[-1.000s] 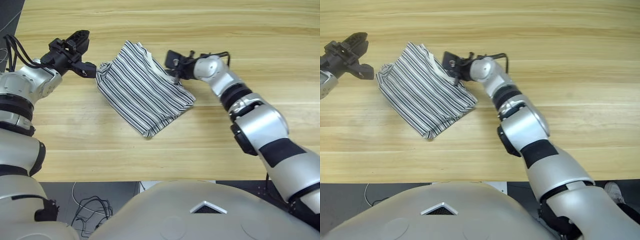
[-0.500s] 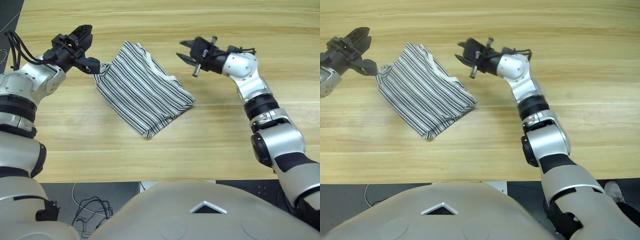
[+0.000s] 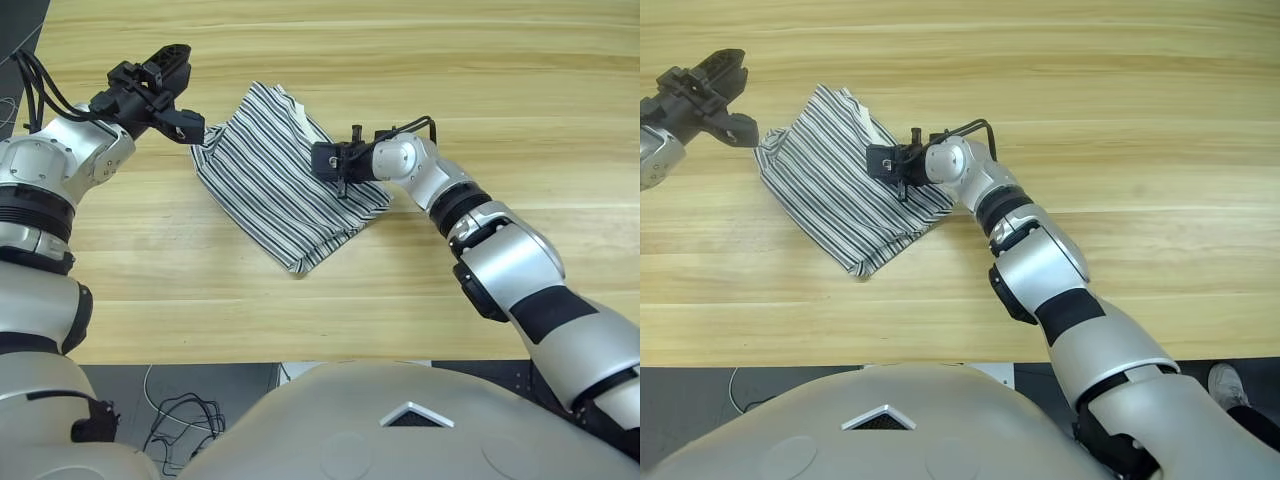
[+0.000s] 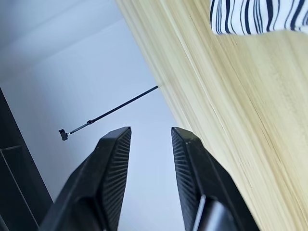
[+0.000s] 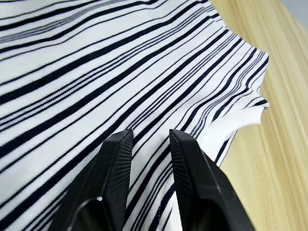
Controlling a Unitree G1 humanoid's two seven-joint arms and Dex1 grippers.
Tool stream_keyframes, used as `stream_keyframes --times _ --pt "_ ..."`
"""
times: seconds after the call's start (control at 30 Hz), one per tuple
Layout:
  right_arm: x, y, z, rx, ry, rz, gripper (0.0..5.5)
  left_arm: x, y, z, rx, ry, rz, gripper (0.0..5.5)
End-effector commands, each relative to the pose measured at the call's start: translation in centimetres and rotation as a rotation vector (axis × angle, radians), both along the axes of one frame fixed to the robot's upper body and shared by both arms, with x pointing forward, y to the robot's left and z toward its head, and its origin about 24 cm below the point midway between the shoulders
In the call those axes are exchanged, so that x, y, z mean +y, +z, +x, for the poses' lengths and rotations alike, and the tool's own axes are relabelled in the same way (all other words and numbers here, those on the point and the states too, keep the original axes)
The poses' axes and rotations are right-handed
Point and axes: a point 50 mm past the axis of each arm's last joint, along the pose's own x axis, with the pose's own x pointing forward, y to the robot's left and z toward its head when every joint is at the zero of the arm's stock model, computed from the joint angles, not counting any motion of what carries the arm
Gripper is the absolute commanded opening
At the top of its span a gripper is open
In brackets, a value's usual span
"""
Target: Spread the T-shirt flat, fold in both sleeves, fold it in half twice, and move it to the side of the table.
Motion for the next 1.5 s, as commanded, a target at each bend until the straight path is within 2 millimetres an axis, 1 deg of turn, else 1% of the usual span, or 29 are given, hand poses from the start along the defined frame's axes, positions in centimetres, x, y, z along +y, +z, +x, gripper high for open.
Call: stream_keyframes --times 0.03,0.1,0.17,0.23,0.3,0.37,0.4,0.47,0.57,0.67,0.7,0.77,0.8,0.87,0.9,0.93,0.97,1.0,1.03,1.07,1.1,1.17,1.2,1.23,1.3,1.37,1.43,1.47,1.5 --pt "-5.1 -3.1 -0.7 0.134 0.027 -0.266 1.38 -0.1 0.5 0.2 -0.004 0.008 -0.004 1.56" --pt "-6.9 -3.2 -1.0 0.183 0.078 -0.308 1.38 -0.2 0.5 0.2 -0.005 0.011 -0.012 1.56" --pt "-8.9 -3.1 -2.0 0.288 0.133 -0.271 1.38 -0.3 0.6 0.1 -0.009 0.011 -0.033 1.56" --pt "-10.8 -2.4 -3.7 0.399 0.185 -0.205 1.38 -0.4 0.6 0.0 -0.009 0.013 -0.051 1.56" --pt "-12.2 -0.7 -6.2 0.51 0.241 -0.137 1.38 -0.3 0.4 -0.2 -0.008 0.021 -0.058 1.56" --pt "-12.2 1.7 -8.4 0.592 0.272 -0.031 1.38 0.0 0.3 -0.5 -0.006 0.034 -0.065 1.56" --pt "-11.7 2.6 -9.0 0.612 0.263 0.022 1.38 0.1 0.2 -0.6 -0.005 0.04 -0.069 1.56" --pt "-10.9 3.6 -9.7 0.634 0.237 0.088 1.38 0.3 0.1 -0.8 -0.004 0.046 -0.073 1.56" --pt "-9.3 3.4 -10.3 0.635 0.17 0.169 1.38 0.4 0.1 -0.9 -0.001 0.047 -0.076 1.56" --pt "-8.6 2.5 -10.3 0.631 0.075 0.218 1.38 0.5 0.1 -1.0 0.004 0.049 -0.079 1.56" --pt "-8.6 2.4 -10.1 0.618 0.048 0.225 1.38 0.5 0.0 -1.2 0.008 0.05 -0.081 1.56" --pt "-9.2 2.7 -9.8 0.583 0.018 0.231 1.38 0.6 0.0 -1.5 0.02 0.047 -0.093 1.56" --pt "-9.9 3.8 -9.5 0.554 0.019 0.235 1.38 0.4 0.1 -1.8 0.044 0.037 -0.127 1.56" --pt "-11.7 6.8 -8.9 0.513 0.033 0.254 1.38 -0.4 0.3 -3.2 0.141 0.014 -0.285 1.56" --pt "-13.0 8.7 -8.7 0.513 0.054 0.271 1.38 -1.4 0.5 -4.6 0.235 -0.017 -0.394 1.56" --pt "-14.2 10.2 -8.7 0.515 0.079 0.287 1.38 -2.4 0.7 -6.0 0.329 -0.054 -0.469 1.56" --pt "-15.7 11.4 -8.6 0.494 0.099 0.296 1.38 -3.7 0.8 -7.9 0.445 -0.108 -0.52 1.56" --pt "-17.2 12.0 -8.4 0.471 0.086 0.285 1.38 -5.1 0.8 -10.0 0.575 -0.151 -0.551 1.56" --pt "-18.7 12.0 -8.0 0.434 0.048 0.247 1.36 -6.2 0.7 -12.1 0.704 -0.181 -0.545 1.74" --pt "-19.9 11.9 -8.0 0.403 0.024 0.197 1.36 -6.9 0.6 -13.9 0.811 -0.195 -0.531 1.95" --pt "-21.0 11.3 -8.2 0.372 0.029 0.11 1.57 -7.3 0.3 -15.8 0.924 -0.192 -0.504 2.13" --pt "-22.6 9.3 -9.5 0.302 0.139 -0.089 1.89 -7.6 -0.3 -18.9 1.114 -0.172 -0.441 2.44" --pt "-23.0 8.6 -10.1 0.279 0.198 -0.151 2.09 -7.7 -0.5 -19.9 1.177 -0.158 -0.414 2.62" --pt "-23.2 8.0 -10.5 0.251 0.25 -0.179 2.18 -7.8 -0.6 -20.8 1.225 -0.146 -0.401 2.7" --pt "-23.2 7.2 -10.9 0.202 0.323 -0.182 2.52 -8.1 -1.0 -22.0 1.287 -0.137 -0.375 2.98" --pt "-23.1 6.1 -11.5 0.175 0.385 -0.202 2.84 -8.3 -1.4 -22.8 1.322 -0.135 -0.348 3.25" --pt "-23.3 4.7 -12.3 0.167 0.448 -0.227 3.28 -8.4 -2.0 -23.4 1.346 -0.126 -0.324 3.62" --pt "-23.3 4.1 -12.7 0.158 0.481 -0.224 3.47 -8.5 -2.4 -23.7 1.348 -0.127 -0.303 3.79" --pt "-22.9 3.7 -13.0 0.114 0.522 -0.201 3.68 -8.5 -2.8 -23.7 1.324 -0.138 -0.269 3.97"
